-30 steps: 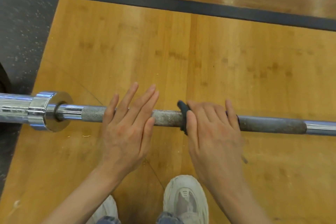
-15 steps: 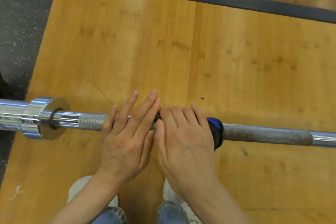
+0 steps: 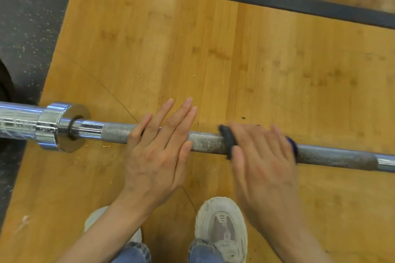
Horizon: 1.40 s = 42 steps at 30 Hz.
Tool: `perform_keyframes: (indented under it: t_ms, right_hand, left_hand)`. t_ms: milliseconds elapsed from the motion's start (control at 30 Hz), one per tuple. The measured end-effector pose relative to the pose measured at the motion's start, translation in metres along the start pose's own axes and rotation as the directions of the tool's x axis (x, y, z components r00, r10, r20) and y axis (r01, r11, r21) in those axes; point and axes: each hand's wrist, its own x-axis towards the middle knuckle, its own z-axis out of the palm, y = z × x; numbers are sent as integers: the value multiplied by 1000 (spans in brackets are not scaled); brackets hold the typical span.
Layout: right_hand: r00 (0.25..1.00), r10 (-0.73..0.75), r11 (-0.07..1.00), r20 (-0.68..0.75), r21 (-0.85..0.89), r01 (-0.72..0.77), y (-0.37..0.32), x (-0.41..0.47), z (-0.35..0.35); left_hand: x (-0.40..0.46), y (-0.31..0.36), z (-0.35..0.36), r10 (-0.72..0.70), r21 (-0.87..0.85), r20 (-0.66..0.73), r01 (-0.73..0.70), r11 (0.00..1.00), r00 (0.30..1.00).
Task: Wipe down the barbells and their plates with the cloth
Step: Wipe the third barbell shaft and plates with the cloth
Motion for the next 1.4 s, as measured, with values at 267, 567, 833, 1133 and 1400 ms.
perform_keyframes:
  t_ms: [267,567,833,1133,1400]
  right_hand:
    - [982,-24,997,-188,66,37,-37,18,36]
    - [951,49,994,-304,106,-17,-37,26,55]
    - [932,24,1000,-361,-8,-29,0,38,64]
    - [915,13,996,-403,-73,-46,31,63,62]
    - [918,-119,987,-377,-144,68,15,95,75]
  left_hand:
    - [20,-3,2,-43,-20,10,43,999,999]
    - [45,-5,5,-79,-20,23,79,997,997]
    - [77,-13,8,-91,-57,9,91,994,996]
    - [110,-24,12,-76,-51,-1,76,996,997]
    - [141,-33,11,-66,24,132,63,998,989]
